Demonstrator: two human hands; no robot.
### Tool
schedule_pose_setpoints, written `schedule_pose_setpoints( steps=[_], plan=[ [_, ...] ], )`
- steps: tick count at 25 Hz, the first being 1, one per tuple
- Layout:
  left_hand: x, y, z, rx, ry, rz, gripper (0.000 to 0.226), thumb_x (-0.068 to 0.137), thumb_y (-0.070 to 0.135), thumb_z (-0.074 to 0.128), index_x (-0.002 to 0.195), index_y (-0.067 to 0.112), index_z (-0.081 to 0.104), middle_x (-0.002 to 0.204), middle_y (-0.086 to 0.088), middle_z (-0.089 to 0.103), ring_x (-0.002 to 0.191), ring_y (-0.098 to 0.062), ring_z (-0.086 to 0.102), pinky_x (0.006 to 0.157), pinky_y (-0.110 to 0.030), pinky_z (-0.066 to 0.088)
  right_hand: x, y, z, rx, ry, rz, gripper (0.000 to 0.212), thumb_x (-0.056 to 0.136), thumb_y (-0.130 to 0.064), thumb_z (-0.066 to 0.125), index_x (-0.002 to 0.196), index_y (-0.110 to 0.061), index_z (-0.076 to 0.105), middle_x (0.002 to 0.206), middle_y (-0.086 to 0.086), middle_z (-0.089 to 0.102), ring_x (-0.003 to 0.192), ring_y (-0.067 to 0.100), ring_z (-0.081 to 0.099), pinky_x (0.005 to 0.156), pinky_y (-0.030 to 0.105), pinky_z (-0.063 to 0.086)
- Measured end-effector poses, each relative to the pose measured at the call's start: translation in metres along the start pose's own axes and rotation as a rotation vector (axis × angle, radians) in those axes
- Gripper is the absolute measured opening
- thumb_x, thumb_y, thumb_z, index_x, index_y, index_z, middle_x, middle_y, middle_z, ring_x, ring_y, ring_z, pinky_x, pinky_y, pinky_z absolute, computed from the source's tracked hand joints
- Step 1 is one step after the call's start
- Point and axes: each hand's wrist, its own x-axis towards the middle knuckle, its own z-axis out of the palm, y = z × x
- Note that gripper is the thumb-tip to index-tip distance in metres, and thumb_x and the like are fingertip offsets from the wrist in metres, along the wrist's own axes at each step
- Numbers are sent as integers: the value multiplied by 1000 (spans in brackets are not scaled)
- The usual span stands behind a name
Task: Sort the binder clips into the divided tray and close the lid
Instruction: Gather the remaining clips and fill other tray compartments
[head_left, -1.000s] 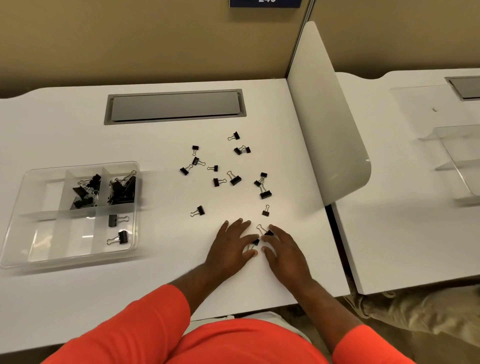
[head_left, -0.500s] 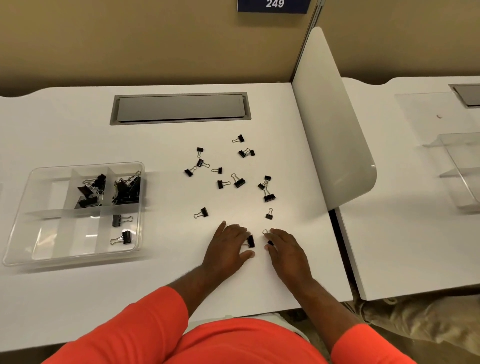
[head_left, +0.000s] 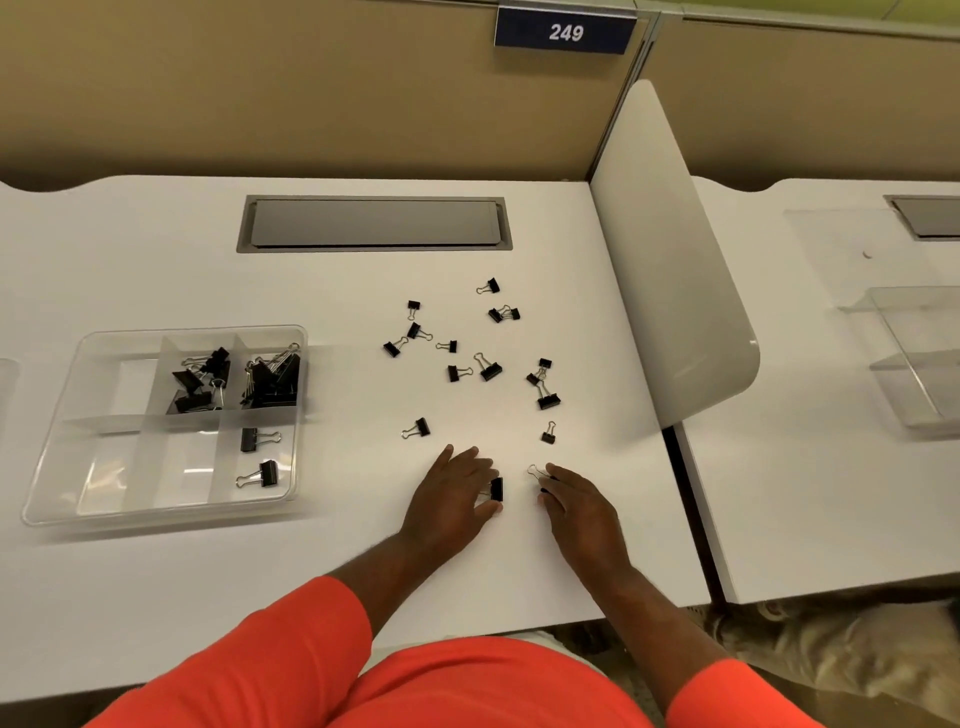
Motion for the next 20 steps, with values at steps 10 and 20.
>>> schedule_pose_setpoints(
  steps=[10,20],
  plan=[
    [-24,-46,-81,-68,206,28,39,84,39,75,118,21,68,135,4,61,138,-11,42,118,-38,28,17,-98,31,119,91,-168,28,90,-14,74,116,-24,75,130,-12,65,119,1,60,102,13,43],
    [-85,-145,-171,-3,277,-75,43,84,44,73,119,21,67,133,6,62,136,-11,43,117,-36,29,12,-218,102,163,115,-303,27,88,-13,76,114,-23,76,127,-14,66,118,3,61,101,23,48]
  ],
)
